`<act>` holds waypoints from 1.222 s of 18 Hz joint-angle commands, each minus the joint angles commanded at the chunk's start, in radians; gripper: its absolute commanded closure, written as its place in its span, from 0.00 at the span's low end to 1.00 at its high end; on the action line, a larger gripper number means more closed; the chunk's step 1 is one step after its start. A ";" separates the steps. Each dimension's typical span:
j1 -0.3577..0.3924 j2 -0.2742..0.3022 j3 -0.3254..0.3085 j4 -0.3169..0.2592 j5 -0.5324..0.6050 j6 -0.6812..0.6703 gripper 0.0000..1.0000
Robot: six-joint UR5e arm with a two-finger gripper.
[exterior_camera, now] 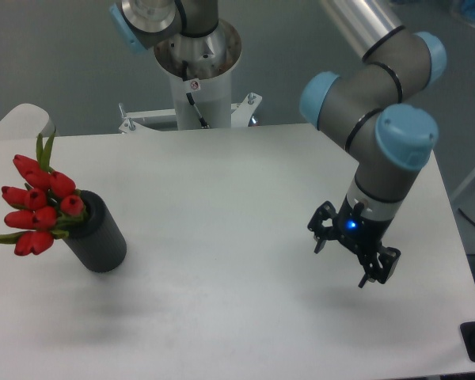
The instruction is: Insert the flowers into the vase
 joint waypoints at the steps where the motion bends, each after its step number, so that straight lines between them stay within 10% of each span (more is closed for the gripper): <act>1: 0.000 -0.005 0.006 -0.009 0.003 0.014 0.00; 7: -0.008 -0.049 0.089 -0.094 0.101 0.054 0.00; 22: -0.071 -0.054 -0.004 -0.052 0.115 0.051 0.00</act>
